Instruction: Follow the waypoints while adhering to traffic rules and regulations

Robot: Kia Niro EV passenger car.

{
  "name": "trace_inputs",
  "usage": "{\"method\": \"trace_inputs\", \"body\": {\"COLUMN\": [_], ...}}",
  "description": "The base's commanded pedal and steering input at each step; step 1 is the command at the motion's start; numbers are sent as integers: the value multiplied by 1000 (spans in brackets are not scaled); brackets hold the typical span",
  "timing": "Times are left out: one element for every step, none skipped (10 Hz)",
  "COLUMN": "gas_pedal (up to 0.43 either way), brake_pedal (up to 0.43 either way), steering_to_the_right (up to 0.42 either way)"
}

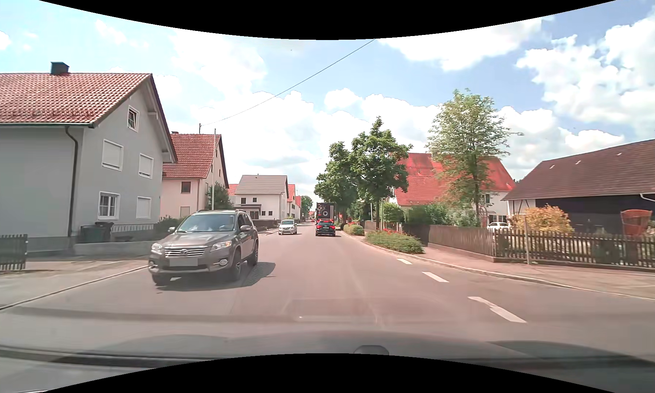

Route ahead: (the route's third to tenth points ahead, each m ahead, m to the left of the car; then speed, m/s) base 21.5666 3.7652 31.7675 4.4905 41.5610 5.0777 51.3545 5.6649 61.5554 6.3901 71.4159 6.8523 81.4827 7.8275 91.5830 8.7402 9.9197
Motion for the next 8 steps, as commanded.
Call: {"method": "trace_inputs", "body": {"gas_pedal": [67, 67, 67, 0, 0, 0, 0, 0], "brake_pedal": [0, 0, 0, 0, 0, 0, 0, 0], "steering_to_the_right": [-21, -21, -21, -21, -21, -21, -21, -20]}}
